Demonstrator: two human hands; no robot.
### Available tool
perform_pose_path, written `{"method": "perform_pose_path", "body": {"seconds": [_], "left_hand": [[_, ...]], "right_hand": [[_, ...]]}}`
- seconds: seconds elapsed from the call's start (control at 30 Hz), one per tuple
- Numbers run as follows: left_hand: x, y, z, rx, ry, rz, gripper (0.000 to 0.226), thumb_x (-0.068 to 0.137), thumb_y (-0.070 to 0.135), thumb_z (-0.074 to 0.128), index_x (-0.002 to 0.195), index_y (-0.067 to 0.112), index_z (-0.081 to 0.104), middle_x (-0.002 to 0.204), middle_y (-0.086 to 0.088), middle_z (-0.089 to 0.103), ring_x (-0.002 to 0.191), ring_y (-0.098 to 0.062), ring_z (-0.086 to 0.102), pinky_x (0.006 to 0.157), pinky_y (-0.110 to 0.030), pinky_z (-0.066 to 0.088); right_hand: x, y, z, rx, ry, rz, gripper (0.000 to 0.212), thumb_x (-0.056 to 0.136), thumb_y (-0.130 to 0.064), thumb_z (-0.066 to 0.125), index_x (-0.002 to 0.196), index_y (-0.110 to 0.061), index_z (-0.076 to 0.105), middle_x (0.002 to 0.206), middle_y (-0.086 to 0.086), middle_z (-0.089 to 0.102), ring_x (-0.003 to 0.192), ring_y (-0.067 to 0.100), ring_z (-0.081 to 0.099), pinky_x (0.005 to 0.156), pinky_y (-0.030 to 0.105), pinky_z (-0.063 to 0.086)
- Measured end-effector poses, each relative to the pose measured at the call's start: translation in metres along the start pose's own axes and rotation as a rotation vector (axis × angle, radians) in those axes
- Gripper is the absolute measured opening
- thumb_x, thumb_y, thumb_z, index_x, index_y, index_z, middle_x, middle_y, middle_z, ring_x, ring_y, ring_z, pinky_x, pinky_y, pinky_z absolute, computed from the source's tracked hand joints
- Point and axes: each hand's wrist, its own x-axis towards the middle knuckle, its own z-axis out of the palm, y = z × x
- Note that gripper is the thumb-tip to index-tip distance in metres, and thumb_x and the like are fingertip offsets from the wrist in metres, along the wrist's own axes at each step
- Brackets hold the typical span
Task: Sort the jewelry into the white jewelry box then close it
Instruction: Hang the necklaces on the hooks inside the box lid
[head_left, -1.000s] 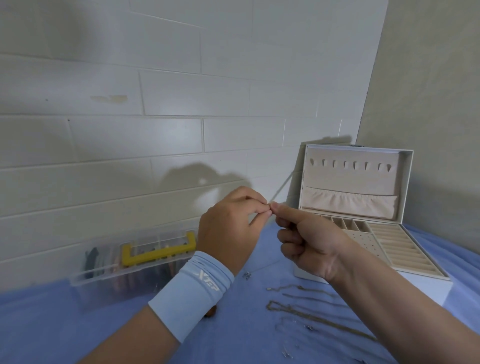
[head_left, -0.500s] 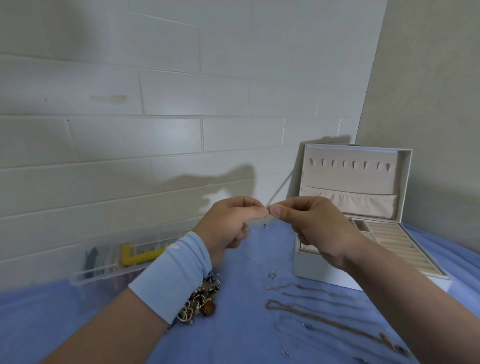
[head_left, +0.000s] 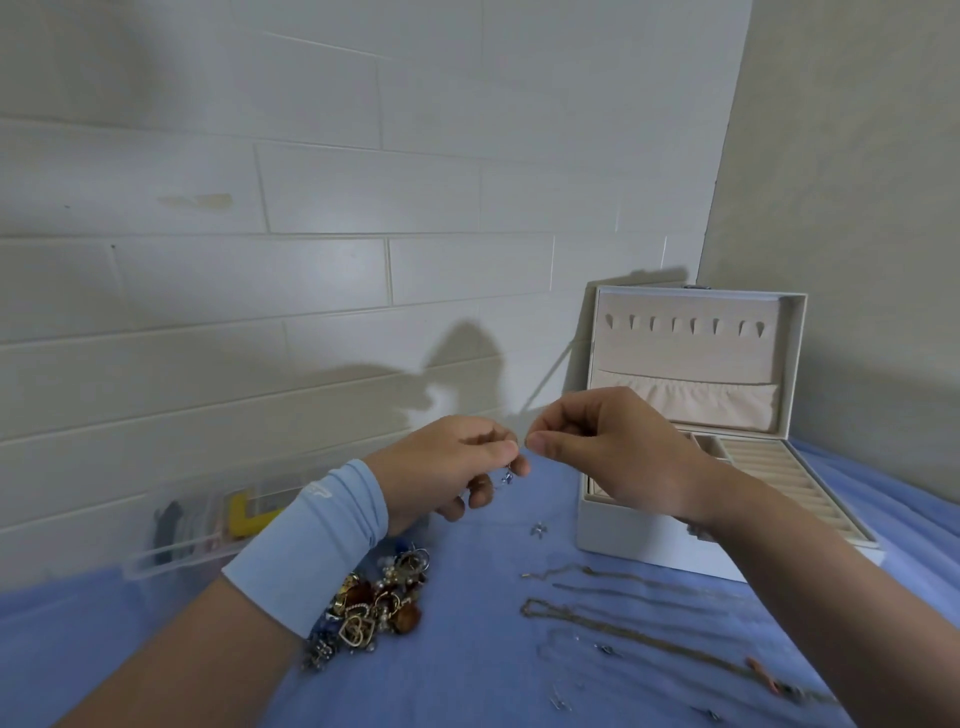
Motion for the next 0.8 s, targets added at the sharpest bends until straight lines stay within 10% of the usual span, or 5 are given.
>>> {"method": "perform_pose_path", "body": {"seconds": [0.43,0.8], "left_hand": [[-0.005,-0.002,-0.01,0.097,-0.159,-0.003,0.019,0.104,0.018,0.048,0.101,0.003,0.059,0.104,-0.007,0.06,0.081,-0.017,0.064,0.057,-0.035,0.059],[0.007,-0.006,0.021,-0.209,0.195,0.065,0.017,0.105,0.02,0.041,0.101,0.009,0.054,0.101,-0.003,0.057,0.057,-0.017,0.055,0.039,-0.023,0.036]], "right_hand": [[-0.001,-0.002,-0.002,-0.087,-0.071,0.006,0.016,0.092,-0.022,0.072,0.076,-0.019,0.073,0.052,-0.01,0.042,0.049,0.006,0.035,0.049,0.017,0.033],[-0.001,-0.002,0.001,0.033,0.001,0.067,0.02,0.095,-0.022,0.067,0.076,-0.017,0.07,0.063,0.001,0.046,0.054,0.009,0.036,0.051,0.018,0.032]]}}
